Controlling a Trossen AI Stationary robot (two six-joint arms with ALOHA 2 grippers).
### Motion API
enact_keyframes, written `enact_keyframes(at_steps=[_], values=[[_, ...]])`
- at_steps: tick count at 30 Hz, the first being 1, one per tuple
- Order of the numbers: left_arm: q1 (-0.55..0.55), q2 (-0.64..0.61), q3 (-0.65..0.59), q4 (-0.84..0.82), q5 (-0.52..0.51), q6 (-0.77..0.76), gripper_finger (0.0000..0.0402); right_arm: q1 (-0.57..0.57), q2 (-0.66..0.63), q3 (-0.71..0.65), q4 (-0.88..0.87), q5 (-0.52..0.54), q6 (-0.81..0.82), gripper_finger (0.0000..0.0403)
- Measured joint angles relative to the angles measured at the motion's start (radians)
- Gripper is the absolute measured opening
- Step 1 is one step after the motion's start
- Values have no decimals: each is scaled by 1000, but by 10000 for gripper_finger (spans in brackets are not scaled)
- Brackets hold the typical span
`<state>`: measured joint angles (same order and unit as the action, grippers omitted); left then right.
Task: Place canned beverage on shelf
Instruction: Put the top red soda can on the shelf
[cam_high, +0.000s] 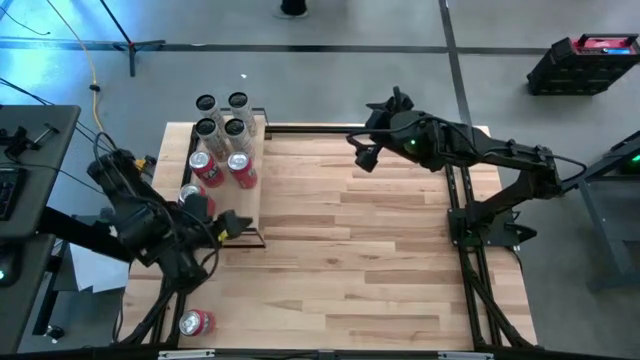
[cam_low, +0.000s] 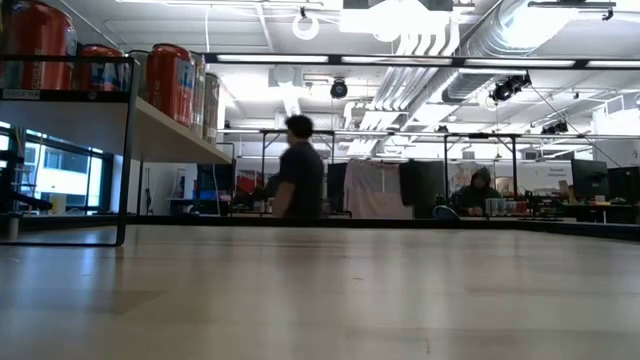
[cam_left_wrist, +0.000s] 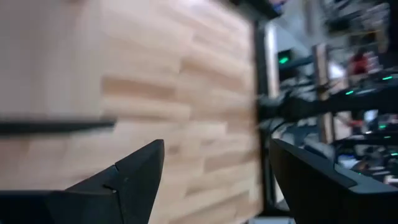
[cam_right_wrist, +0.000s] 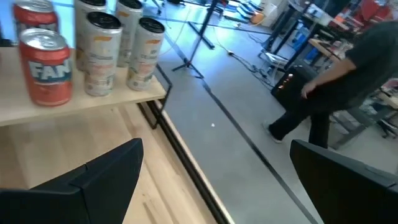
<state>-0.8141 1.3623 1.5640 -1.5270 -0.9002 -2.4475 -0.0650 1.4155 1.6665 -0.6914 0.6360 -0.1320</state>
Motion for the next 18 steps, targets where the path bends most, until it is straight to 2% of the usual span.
enact_keyframes(at_steps=[4,6,11,15,17,18], values=[[41,-3,0,9,-130,132,282,0,0,0,0,-53,0,392],[55,-6,0,12,-180,276,282,0,0,0,0,-74,0,392],[90,-4,0,14,-226,891,282,0,0,0,0,-96,0,392],[124,-4,0,14,-391,1490,282,0,0,0,0,-96,0,392],[138,-5,0,13,-389,1743,282,0,0,0,0,-96,0,392],[146,-5,0,13,-377,1818,282,0,0,0,0,-96,0,392]])
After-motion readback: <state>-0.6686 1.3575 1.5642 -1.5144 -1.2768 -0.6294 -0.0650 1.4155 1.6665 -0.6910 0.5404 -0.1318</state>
